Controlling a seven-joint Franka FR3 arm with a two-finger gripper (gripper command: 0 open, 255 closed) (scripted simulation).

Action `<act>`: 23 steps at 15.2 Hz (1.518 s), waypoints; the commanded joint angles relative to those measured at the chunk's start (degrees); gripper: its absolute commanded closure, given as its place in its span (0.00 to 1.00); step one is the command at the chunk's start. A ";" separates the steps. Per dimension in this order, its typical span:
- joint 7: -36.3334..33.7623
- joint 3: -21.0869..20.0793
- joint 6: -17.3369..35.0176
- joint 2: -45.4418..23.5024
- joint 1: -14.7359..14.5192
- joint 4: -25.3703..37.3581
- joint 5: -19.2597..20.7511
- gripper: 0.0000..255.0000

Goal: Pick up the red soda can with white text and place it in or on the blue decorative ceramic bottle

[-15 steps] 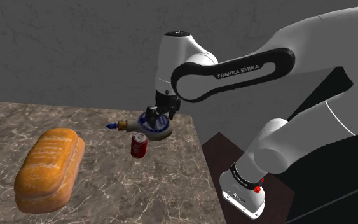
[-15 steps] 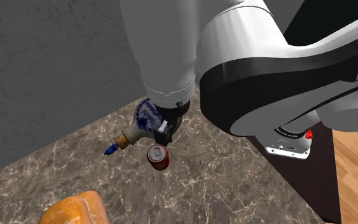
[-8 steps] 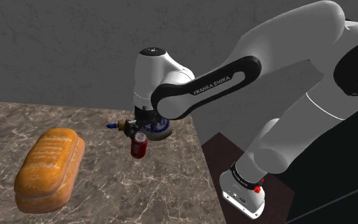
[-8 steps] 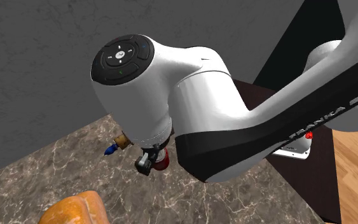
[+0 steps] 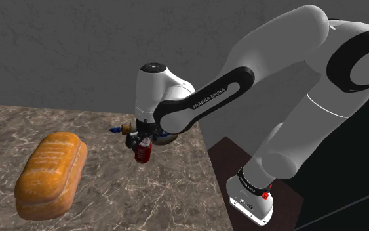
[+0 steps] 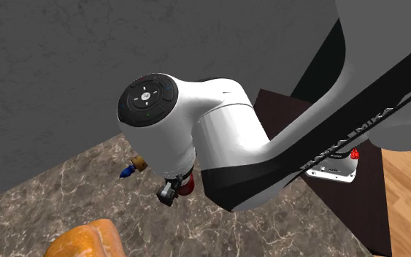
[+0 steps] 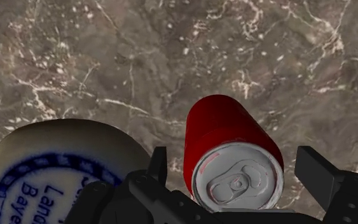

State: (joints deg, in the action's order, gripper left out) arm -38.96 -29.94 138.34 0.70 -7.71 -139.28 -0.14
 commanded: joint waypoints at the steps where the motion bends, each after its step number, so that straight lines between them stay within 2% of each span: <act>1: -0.25 0.01 0.57 -0.54 0.03 -0.07 0.40 0.00; 7: -0.25 0.01 0.56 -0.53 0.02 -0.07 0.39 0.00; 8: -0.25 0.01 0.56 -0.53 0.02 -0.07 0.39 1.00; 17: -0.26 0.01 0.57 -0.54 0.03 -0.07 0.40 1.00; 23: 1.77 0.17 -4.32 3.38 -0.09 1.40 -2.33 1.00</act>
State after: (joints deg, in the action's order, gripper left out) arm -37.51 -29.80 135.01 3.33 -7.74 -138.21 -1.96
